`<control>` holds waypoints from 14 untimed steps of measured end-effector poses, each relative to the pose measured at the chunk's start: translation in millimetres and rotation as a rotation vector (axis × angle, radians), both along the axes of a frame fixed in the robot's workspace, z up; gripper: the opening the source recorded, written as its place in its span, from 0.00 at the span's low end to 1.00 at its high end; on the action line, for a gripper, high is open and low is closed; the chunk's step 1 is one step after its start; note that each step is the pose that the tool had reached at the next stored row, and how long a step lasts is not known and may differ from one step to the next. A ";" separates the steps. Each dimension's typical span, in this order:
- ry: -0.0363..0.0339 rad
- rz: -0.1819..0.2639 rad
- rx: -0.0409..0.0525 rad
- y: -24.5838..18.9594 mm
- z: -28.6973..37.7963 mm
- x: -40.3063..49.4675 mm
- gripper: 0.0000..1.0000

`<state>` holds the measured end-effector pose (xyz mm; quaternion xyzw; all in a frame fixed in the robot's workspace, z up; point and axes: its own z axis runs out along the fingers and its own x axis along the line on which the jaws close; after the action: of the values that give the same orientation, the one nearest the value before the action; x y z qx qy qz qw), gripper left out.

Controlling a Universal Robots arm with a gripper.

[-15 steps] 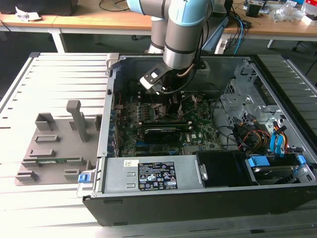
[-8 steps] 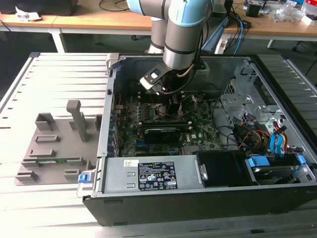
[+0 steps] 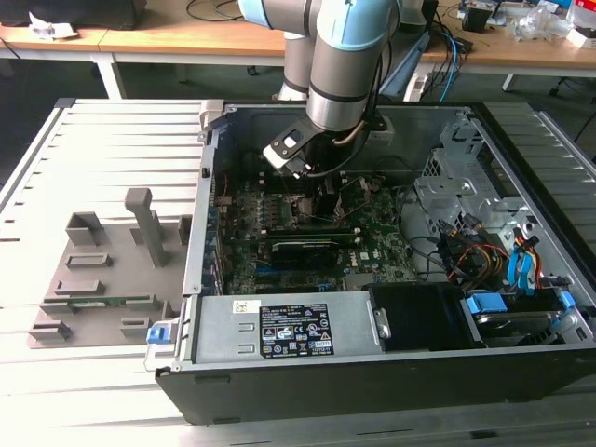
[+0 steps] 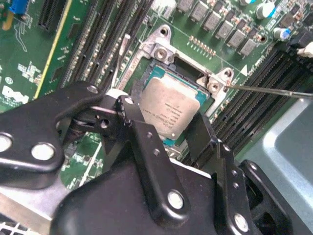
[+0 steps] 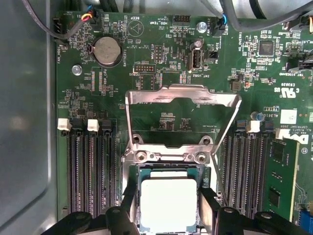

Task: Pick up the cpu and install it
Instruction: 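Place the cpu into insertion slot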

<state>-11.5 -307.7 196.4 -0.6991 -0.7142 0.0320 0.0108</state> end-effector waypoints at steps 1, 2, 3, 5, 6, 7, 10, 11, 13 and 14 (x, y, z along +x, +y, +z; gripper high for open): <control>0.0002 0.000 0.0004 0.0 0.1 0.3 0.62; 0.0002 0.000 0.0005 0.0 0.1 0.9 0.62; 0.0003 0.000 0.0006 0.0 0.1 1.1 0.62; 0.0005 0.000 0.0014 -0.7 0.2 1.2 0.62; 0.0003 0.000 0.0021 -2.5 0.1 1.2 0.62; 0.0003 0.000 0.0024 -3.6 0.1 1.2 0.62; 0.0005 0.000 0.0044 -4.9 0.1 1.9 0.62; 0.0008 0.000 0.0050 -4.9 0.1 2.6 0.62; 0.0013 0.000 0.0074 -4.9 0.1 5.0 0.62; 0.0014 0.000 0.0086 -5.0 0.1 5.0 0.62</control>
<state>-6.5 -312.7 196.6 -0.6990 -0.7143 0.0294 0.0143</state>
